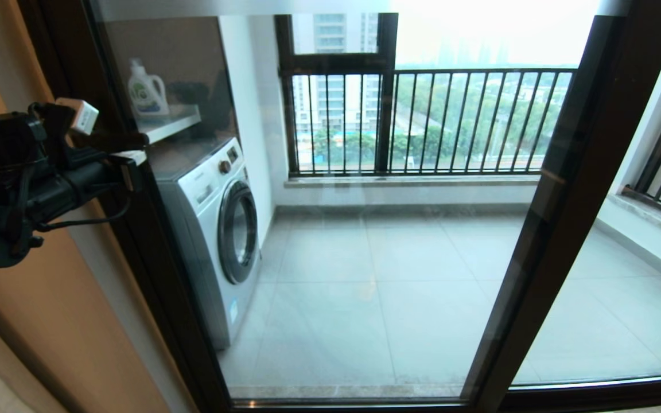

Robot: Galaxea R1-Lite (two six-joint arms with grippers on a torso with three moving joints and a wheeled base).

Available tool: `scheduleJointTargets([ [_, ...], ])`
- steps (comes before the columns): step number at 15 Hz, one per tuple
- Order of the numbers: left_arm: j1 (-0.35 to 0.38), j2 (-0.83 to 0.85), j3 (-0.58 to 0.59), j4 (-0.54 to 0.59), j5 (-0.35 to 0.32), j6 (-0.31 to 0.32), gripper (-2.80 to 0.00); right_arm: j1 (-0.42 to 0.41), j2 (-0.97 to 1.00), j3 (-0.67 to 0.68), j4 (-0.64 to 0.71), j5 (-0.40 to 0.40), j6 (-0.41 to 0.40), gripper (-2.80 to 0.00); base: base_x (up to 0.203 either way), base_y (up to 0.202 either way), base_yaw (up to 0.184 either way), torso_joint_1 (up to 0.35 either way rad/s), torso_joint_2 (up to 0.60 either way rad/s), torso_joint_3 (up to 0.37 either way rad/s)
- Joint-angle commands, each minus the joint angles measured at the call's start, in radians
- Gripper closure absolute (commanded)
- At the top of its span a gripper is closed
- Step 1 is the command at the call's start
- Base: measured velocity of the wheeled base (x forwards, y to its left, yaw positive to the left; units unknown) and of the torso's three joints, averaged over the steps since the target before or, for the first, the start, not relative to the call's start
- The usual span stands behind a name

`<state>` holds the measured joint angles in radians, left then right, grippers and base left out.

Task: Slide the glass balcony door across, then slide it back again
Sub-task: Open the slid door

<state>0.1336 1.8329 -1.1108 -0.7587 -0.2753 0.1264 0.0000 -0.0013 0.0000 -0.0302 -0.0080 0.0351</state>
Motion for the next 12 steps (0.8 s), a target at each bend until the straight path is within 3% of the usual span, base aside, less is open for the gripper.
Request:
scheduleJointTargets([
  [1, 0.0, -0.01, -0.006, -0.004, -0.001, -0.001, 0.0, 0.0, 0.001, 0.011, 0.0, 0.0, 0.0, 0.0, 0.0, 0.0, 0.0, 0.0, 0.0, 0.0],
  [12, 0.004, -0.197, 0.298, -0.039, -0.006, -0.027, 0.0, 0.0, 0.001, 0.012, 0.0, 0.0, 0.0, 0.0, 0.0, 0.0, 0.0, 0.0, 0.0, 0.0],
])
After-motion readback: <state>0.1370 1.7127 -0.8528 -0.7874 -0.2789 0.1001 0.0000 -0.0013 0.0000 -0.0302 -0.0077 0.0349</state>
